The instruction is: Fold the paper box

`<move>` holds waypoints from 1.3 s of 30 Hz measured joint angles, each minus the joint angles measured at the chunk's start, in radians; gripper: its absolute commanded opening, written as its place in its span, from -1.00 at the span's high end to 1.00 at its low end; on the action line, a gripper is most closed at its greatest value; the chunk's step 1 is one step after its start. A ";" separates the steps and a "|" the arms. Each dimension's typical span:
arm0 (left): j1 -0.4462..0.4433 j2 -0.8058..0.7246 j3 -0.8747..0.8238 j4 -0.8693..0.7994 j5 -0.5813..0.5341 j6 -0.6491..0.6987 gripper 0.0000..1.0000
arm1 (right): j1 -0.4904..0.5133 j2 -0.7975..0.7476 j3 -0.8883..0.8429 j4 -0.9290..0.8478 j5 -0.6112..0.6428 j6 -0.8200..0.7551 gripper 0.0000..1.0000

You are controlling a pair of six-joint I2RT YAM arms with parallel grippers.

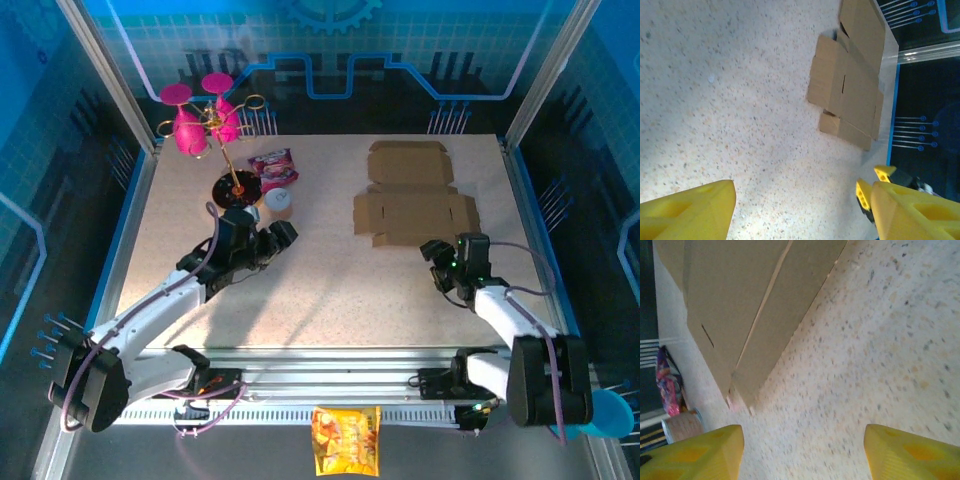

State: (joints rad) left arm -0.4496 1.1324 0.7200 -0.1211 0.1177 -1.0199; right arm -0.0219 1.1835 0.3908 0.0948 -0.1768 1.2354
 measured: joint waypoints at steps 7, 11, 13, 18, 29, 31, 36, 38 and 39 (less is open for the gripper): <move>-0.004 -0.009 -0.003 0.048 0.024 -0.012 -0.42 | -0.029 0.336 -0.006 0.476 -0.057 0.159 -0.06; -0.004 -0.025 -0.005 0.061 0.035 -0.024 -0.42 | -0.031 0.441 -0.014 0.670 -0.068 0.242 0.13; -0.004 -0.028 -0.005 0.068 0.038 -0.027 -0.42 | -0.031 0.496 -0.011 0.755 -0.067 0.274 0.29; -0.004 -0.035 -0.005 0.079 0.039 -0.029 -0.38 | -0.016 0.623 0.023 0.887 -0.044 0.348 1.00; -0.008 -0.044 -0.002 0.106 0.034 -0.086 -0.60 | 0.115 0.058 0.158 0.397 0.104 0.432 1.00; -0.017 -0.018 0.017 0.133 0.026 -0.135 -0.71 | 0.137 -0.052 0.209 0.286 0.135 0.447 1.00; -0.056 0.099 0.116 0.180 -0.016 -0.295 -0.88 | 0.163 -0.140 0.293 0.072 0.175 0.478 1.00; -0.072 0.144 0.170 0.179 -0.044 -0.379 -0.89 | 0.180 -0.140 0.327 -0.016 0.190 0.481 1.00; -0.080 0.163 0.196 0.179 -0.057 -0.424 -0.90 | 0.188 -0.140 0.342 -0.047 0.196 0.481 1.00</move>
State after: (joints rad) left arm -0.5301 1.2953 0.9165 0.0578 0.0608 -1.4437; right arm 0.1658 1.0435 0.7330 0.0479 0.0193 1.7164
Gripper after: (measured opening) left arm 0.944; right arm 0.055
